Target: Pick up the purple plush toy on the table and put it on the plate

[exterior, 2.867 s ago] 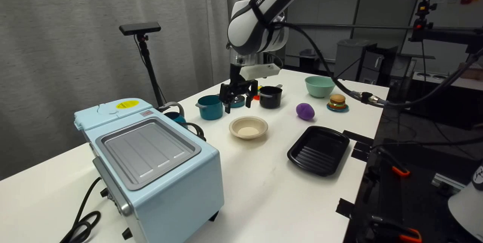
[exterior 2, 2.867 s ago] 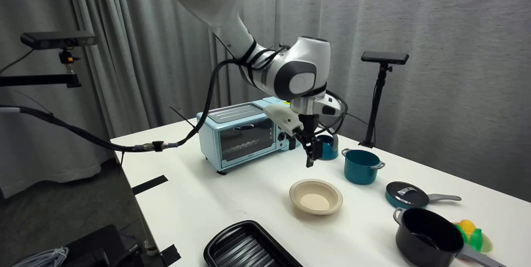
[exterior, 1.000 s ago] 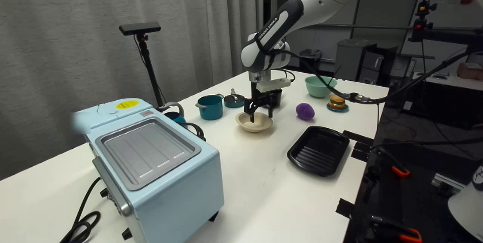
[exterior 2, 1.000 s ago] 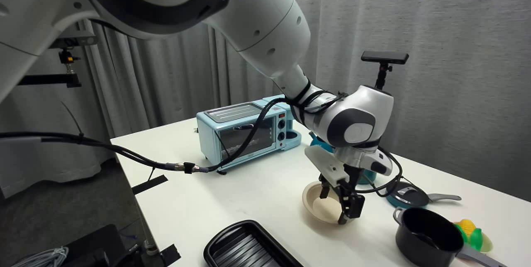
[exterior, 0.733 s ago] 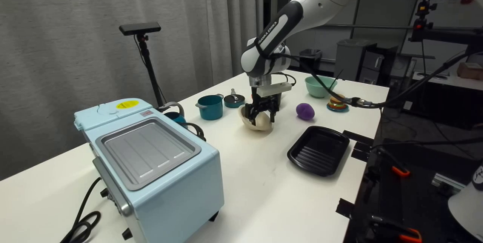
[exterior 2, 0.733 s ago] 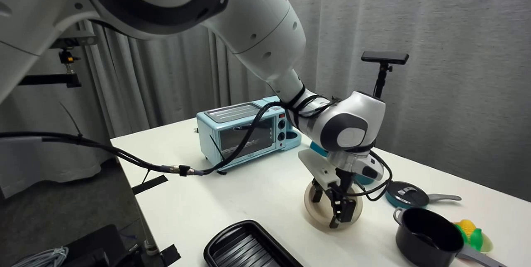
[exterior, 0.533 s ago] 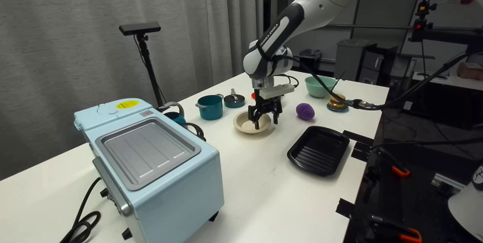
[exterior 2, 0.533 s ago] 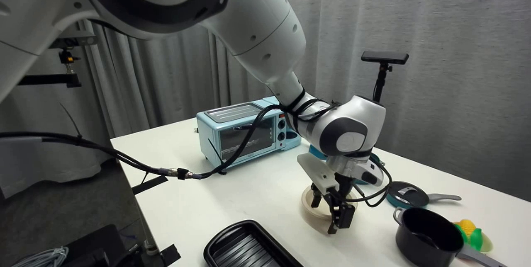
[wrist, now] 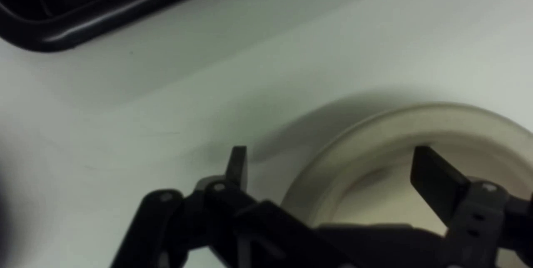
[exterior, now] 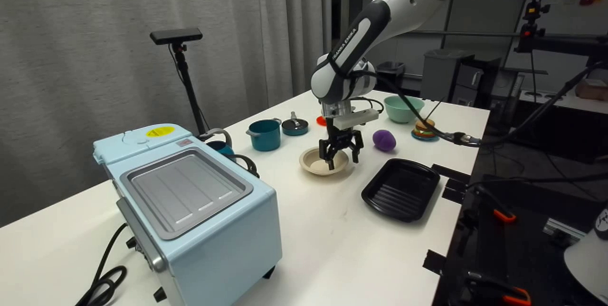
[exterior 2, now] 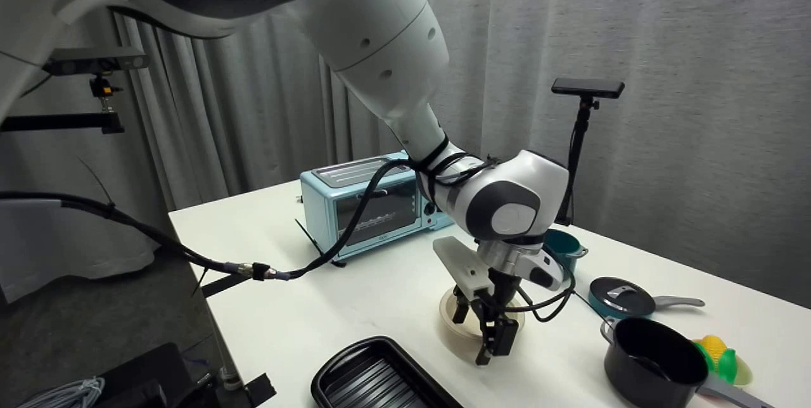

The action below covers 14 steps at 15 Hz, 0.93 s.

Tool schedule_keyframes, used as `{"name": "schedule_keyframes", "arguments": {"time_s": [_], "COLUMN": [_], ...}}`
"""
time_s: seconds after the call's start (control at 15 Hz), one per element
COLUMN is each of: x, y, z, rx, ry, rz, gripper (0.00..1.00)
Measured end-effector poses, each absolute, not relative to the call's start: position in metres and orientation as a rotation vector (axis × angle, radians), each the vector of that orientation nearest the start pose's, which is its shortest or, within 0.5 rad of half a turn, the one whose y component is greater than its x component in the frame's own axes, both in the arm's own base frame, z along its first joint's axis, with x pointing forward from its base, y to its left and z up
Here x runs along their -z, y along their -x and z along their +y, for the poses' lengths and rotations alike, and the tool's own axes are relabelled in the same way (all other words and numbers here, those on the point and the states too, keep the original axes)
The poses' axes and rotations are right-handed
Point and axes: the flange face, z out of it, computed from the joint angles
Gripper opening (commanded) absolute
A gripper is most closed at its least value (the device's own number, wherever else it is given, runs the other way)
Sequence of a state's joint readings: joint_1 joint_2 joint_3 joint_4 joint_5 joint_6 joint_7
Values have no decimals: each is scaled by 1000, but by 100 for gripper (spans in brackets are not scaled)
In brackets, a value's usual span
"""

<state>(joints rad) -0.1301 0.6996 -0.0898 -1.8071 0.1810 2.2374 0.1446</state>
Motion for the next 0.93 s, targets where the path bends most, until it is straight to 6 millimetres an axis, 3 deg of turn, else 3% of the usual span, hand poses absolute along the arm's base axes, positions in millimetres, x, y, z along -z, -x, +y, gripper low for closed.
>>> {"name": "schedule_keyframes", "arguments": {"time_s": [0.27, 0.53, 0.73, 0.93], "x": [-141, -148, -151, -154], "y": [-588, -574, -564, -550], "z": [-117, -118, -128, -150], "rx": [-432, -450, -464, -478], "ry": [2952, 2948, 2957, 2964], "rz": [722, 749, 778, 828], "gripper": [100, 100, 100, 100]}}
